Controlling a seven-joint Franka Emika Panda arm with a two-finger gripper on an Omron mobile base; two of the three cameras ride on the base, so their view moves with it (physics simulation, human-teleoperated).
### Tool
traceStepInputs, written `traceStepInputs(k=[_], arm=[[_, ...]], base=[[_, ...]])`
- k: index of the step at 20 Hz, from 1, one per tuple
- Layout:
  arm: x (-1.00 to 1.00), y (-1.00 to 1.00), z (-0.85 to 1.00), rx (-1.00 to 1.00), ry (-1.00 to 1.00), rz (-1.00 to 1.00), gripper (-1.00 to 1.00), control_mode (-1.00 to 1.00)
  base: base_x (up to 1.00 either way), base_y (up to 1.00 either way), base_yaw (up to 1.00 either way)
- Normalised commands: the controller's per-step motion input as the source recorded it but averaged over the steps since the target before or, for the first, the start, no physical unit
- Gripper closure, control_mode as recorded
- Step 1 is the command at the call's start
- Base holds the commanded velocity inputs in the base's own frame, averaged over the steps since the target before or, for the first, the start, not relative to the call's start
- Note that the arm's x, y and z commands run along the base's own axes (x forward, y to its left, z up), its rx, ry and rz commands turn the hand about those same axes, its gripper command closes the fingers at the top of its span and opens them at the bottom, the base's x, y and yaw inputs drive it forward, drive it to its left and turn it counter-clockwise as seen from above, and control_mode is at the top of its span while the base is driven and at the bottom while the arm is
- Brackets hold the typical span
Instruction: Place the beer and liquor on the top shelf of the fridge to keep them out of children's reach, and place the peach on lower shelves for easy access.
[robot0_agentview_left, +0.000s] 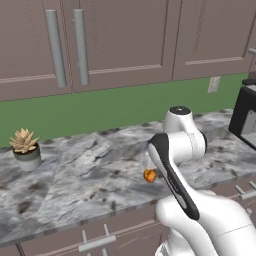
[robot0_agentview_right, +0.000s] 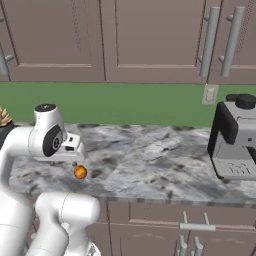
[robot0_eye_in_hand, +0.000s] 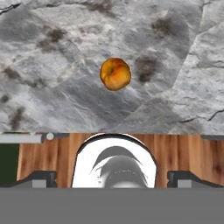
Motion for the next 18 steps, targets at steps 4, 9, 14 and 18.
traceStepInputs(k=[4, 9, 14, 18], arm=[[0.12, 0.00, -0.19, 0.00, 0.00, -0.10, -1.00, -1.00], [0.19, 0.00, -0.18, 0.00, 0.00, -0.08, -1.00, -1.00], [0.25, 0.00, -0.18, 0.00, 0.00, -0.01, -1.00, -1.00], [0.19, 0.00, -0.23, 0.00, 0.00, -0.01, -1.00, -1.00]], base=[[0.00, 0.00, 0.00], [0.00, 0.00, 0.00], [0.00, 0.00, 0.00], [0.00, 0.00, 0.00]])
